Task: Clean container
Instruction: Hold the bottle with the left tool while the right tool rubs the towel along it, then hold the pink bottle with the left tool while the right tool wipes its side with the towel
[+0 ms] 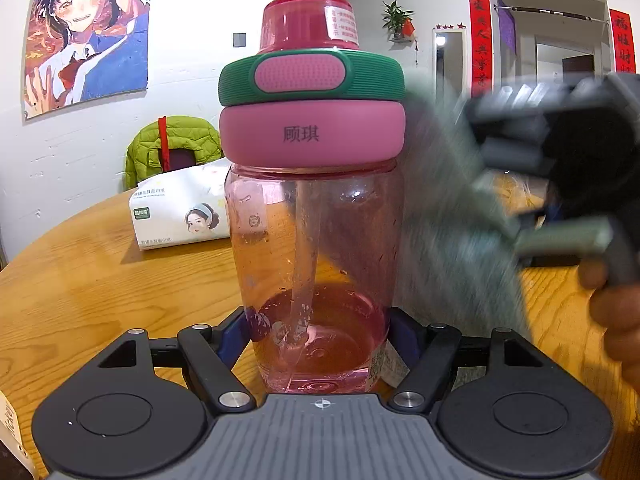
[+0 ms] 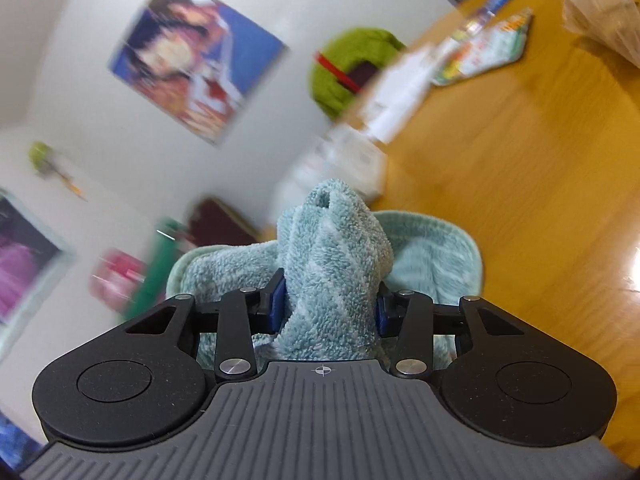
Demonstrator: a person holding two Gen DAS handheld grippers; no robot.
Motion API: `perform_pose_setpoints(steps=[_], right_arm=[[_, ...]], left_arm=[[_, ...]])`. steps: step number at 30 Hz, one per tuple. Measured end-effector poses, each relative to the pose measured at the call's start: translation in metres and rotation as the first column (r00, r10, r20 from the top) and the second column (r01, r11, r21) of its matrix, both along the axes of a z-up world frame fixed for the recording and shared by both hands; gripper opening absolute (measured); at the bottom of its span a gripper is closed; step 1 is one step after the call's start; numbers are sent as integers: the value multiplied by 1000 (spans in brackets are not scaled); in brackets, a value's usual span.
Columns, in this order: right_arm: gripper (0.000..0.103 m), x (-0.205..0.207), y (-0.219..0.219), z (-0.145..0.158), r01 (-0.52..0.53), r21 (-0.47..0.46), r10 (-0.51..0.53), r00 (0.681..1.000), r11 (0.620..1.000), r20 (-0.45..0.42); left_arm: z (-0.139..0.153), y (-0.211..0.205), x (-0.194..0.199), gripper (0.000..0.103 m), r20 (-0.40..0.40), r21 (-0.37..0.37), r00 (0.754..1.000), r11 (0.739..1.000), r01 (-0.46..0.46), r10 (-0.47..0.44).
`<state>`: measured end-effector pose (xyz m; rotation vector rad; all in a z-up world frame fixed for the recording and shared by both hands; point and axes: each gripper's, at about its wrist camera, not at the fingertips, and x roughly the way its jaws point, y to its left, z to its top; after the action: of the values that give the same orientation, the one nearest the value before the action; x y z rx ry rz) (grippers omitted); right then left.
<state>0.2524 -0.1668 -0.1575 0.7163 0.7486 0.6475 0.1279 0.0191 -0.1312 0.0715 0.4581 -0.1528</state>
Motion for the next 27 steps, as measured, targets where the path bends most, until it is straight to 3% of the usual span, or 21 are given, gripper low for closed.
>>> perform_pose_setpoints(steps=[6,9,17,22,27], right_arm=[[45,2,1,1,-1,-12,1,1000,1000,0],[47,-7,-14,12,-15,159,2,996,987,85],[44,11,13,-8,16,-124,-24,998,992,-62],[46,10,10,-11,16,-113,-20,999,993,-41],[47,9,4,-7,31,-43,-30,1000,999,6]], left_arm=[[2,-3,-4,71,-1,-2,1000,1000,-1,1],[2,-3,-5,71,-1,-2,1000,1000,0,0],[2,0,4,71,0,11,1000,1000,23,-23],[2,7,4,71,-7,2,1000,1000,21,-21],[8,10,-15,86,-20,-43,999,998,-46,45]])
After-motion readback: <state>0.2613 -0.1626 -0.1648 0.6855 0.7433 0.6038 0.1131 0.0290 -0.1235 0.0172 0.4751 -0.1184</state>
